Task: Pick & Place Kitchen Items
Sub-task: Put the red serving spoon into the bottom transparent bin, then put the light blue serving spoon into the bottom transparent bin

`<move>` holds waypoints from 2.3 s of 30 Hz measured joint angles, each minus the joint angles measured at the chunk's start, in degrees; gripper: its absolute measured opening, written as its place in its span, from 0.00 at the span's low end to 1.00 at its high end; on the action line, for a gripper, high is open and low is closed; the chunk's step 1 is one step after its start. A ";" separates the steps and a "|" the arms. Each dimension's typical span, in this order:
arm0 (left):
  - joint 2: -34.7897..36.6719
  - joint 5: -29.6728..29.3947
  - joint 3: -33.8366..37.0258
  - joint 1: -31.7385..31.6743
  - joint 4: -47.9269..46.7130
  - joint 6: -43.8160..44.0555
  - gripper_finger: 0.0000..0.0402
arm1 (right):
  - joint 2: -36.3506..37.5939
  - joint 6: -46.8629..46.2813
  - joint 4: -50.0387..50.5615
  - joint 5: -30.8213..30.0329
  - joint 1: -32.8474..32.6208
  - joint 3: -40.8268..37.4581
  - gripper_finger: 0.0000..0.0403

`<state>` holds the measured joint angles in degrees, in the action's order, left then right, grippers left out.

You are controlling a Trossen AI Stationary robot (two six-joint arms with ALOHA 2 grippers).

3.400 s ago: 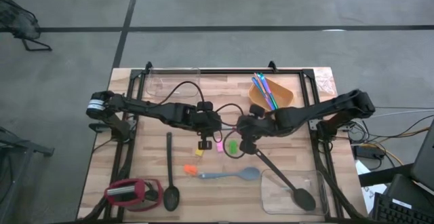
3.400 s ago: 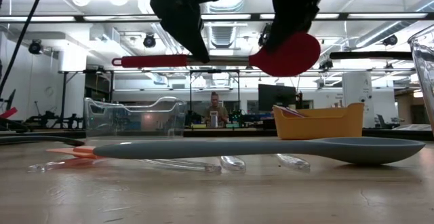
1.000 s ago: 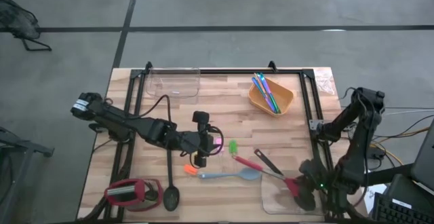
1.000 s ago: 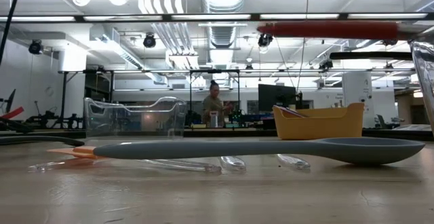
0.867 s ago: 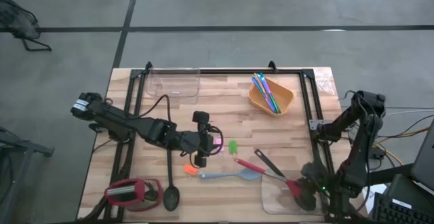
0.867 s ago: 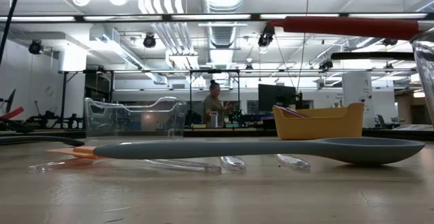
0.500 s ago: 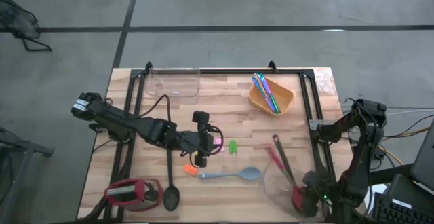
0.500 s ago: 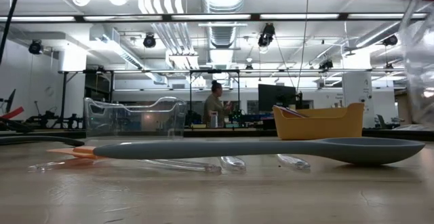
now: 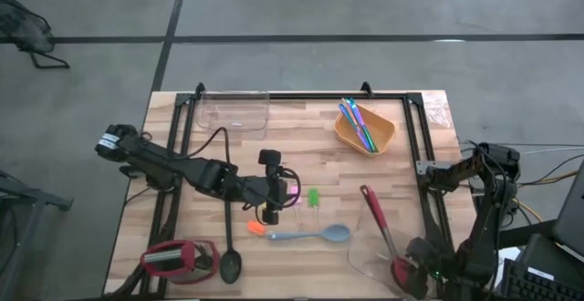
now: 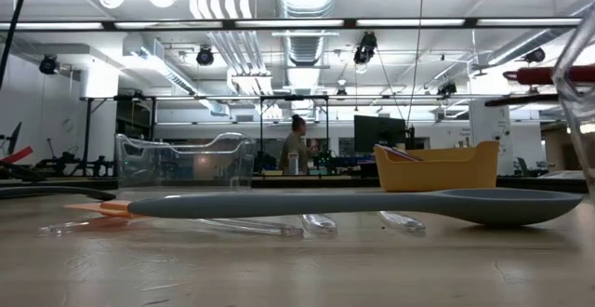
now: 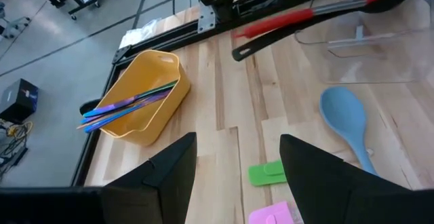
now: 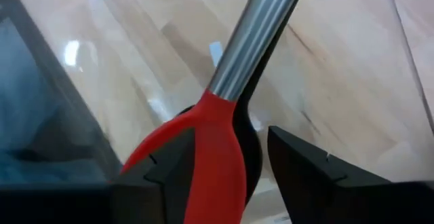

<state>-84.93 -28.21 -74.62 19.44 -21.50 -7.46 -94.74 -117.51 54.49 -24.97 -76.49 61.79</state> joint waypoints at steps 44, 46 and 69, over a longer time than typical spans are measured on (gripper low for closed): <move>-20.53 21.92 12.95 1.71 23.74 19.44 0.54 | 7.39 26.97 12.79 -29.68 13.20 2.57 0.35; -22.37 22.36 11.47 2.08 24.54 19.42 0.54 | 7.39 27.97 12.75 -29.72 13.74 2.53 0.35; -27.54 22.70 7.75 2.93 19.46 16.94 0.16 | 7.37 29.73 12.23 -30.80 15.04 2.32 0.24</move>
<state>-112.46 -5.51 -66.87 22.37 -2.04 9.48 -87.37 -87.79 66.72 -55.77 -61.45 64.11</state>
